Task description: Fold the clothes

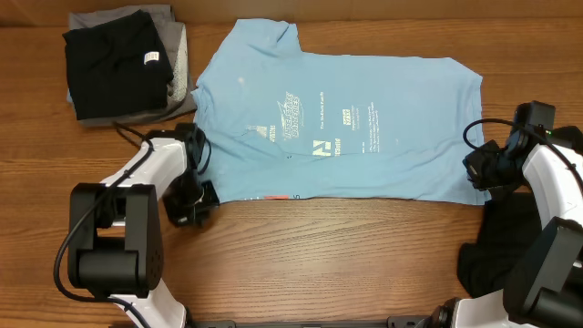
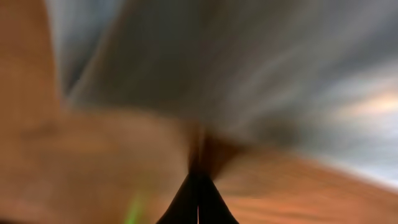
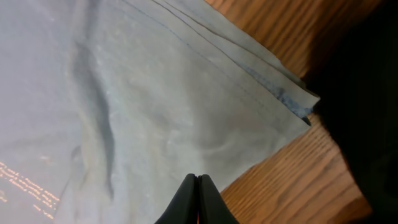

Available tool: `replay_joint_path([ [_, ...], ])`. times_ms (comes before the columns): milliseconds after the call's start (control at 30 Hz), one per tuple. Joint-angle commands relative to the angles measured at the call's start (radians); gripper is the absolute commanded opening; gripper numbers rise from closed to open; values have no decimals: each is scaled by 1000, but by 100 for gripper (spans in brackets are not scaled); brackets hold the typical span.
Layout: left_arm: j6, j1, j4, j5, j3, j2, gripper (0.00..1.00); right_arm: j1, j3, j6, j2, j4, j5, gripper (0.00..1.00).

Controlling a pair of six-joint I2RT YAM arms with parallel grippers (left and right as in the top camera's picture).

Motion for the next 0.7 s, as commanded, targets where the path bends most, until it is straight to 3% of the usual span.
replay_joint_path([
  [0,-58,2,-16,-32,-7,-27,4,4,-4,16,-23,-11,18,4],
  [233,-59,-1,-22,-69,-7,-201,4,4,-4,-11,-23,-15,17,4],
  [433,23,0,148,-29,-7,-354,4,5,-4,-53,-23,66,-76,4],
  [667,89,0,299,8,-7,-291,4,47,-4,-90,-11,165,-85,4],
])
